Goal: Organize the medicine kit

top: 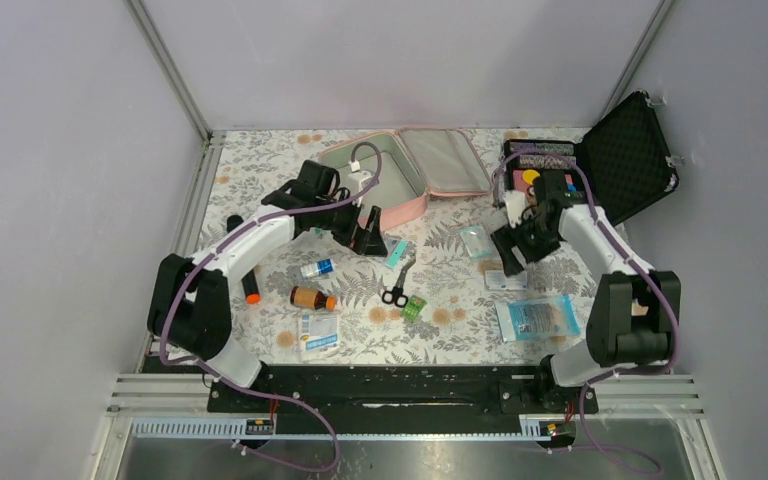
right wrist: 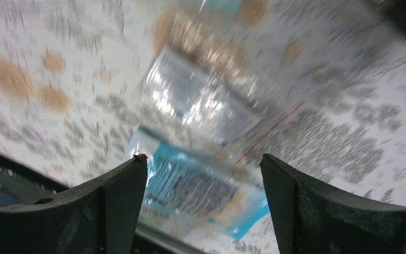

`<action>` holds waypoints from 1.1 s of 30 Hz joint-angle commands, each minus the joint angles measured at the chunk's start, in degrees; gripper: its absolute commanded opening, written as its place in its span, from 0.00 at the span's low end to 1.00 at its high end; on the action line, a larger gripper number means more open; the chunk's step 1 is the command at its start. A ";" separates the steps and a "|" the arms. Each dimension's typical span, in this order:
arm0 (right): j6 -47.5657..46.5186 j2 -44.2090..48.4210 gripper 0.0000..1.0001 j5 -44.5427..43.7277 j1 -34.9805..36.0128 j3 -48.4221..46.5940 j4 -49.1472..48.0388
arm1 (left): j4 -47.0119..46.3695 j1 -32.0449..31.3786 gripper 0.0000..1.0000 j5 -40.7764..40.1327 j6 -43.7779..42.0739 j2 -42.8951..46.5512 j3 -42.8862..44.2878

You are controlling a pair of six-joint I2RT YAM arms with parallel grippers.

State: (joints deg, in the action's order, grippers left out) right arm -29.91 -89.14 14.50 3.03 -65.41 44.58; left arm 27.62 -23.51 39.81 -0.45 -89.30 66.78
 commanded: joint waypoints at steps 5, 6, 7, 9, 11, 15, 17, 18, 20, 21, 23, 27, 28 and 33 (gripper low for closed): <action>-13.01 14.22 0.88 -7.18 1.10 16.49 7.24 | 0.59 -0.31 0.96 1.48 0.28 -3.59 2.56; -13.87 15.43 0.89 -7.97 1.10 18.05 6.99 | 0.60 -0.39 0.96 1.68 1.10 -3.94 2.70; -14.84 16.59 0.90 -8.21 1.10 19.26 7.08 | 0.60 -0.44 0.96 1.90 1.80 -4.18 2.81; -17.96 19.50 0.91 -7.45 1.09 21.53 8.39 | 0.60 -0.72 0.95 2.19 1.93 -4.47 2.83; -23.25 22.82 0.93 -6.11 1.17 23.93 9.65 | 0.59 -0.91 0.95 2.20 1.82 -4.67 2.83; -32.98 27.67 0.95 -9.34 2.82 30.55 5.73 | 0.51 -1.23 0.95 1.86 1.68 -5.08 3.07; -35.39 27.14 0.94 -10.99 3.40 32.42 3.11 | 0.51 -1.21 0.95 1.45 1.61 -5.02 3.12; -35.93 26.54 0.93 -11.60 3.53 33.08 1.17 | 0.39 -1.34 0.95 1.19 1.59 -4.89 3.15; -36.53 24.60 0.91 -12.14 3.99 33.73 -2.23 | 0.02 -1.30 0.95 0.54 1.72 -4.67 2.89; -36.47 23.56 0.89 -12.40 4.62 33.79 -3.63 | 0.00 -1.36 0.95 0.31 1.76 -4.52 2.77; -36.45 21.49 0.86 -12.44 5.46 33.62 -5.44 | -0.01 -1.34 0.95 -0.05 1.57 -4.14 2.67; -36.59 18.44 0.73 -12.83 7.40 34.28 -7.91 | 0.02 -1.35 0.95 -1.07 1.01 -3.70 2.48; -36.21 18.16 0.68 -12.68 7.88 34.25 -8.02 | -0.06 -1.34 0.95 -1.30 0.91 -3.66 2.50; -30.05 22.74 0.44 -4.27 9.21 26.20 3.31 | 0.19 -1.36 0.96 -1.11 -0.15 -3.66 2.21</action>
State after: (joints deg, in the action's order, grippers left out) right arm -64.12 -69.52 2.63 11.09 -32.47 41.28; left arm 28.99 -24.62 39.05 1.10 -94.37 67.18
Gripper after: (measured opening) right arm 0.508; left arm 0.956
